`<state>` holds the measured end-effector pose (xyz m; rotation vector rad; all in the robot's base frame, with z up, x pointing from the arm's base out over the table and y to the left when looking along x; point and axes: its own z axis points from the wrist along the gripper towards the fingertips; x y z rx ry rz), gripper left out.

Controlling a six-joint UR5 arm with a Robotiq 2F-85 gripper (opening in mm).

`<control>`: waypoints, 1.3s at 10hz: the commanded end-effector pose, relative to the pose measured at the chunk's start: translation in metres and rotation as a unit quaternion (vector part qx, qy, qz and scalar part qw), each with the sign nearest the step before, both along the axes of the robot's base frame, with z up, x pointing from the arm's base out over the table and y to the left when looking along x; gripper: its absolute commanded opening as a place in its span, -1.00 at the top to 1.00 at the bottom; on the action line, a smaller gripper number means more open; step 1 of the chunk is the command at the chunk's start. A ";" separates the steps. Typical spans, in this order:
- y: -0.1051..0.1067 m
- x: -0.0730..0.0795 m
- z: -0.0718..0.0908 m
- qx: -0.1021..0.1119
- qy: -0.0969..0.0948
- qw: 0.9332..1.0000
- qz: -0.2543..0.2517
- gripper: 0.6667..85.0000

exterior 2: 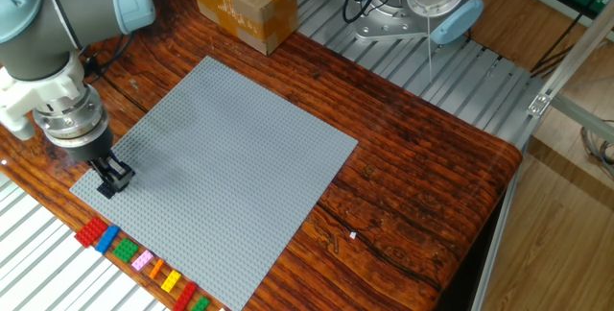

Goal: Build with small Lego blocks

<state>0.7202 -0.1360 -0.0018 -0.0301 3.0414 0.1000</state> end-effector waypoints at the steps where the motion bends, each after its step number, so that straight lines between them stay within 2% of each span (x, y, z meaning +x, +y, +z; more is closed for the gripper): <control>1: 0.003 0.001 0.002 0.007 -0.003 1.000 -0.011 0.99; 4: 0.008 0.002 0.002 0.009 -0.005 1.000 -0.021 0.99; 9: -0.008 0.000 0.003 -0.011 -0.004 1.000 0.015 0.99; 13: -0.013 -0.001 0.002 -0.024 -0.005 0.999 0.029 0.99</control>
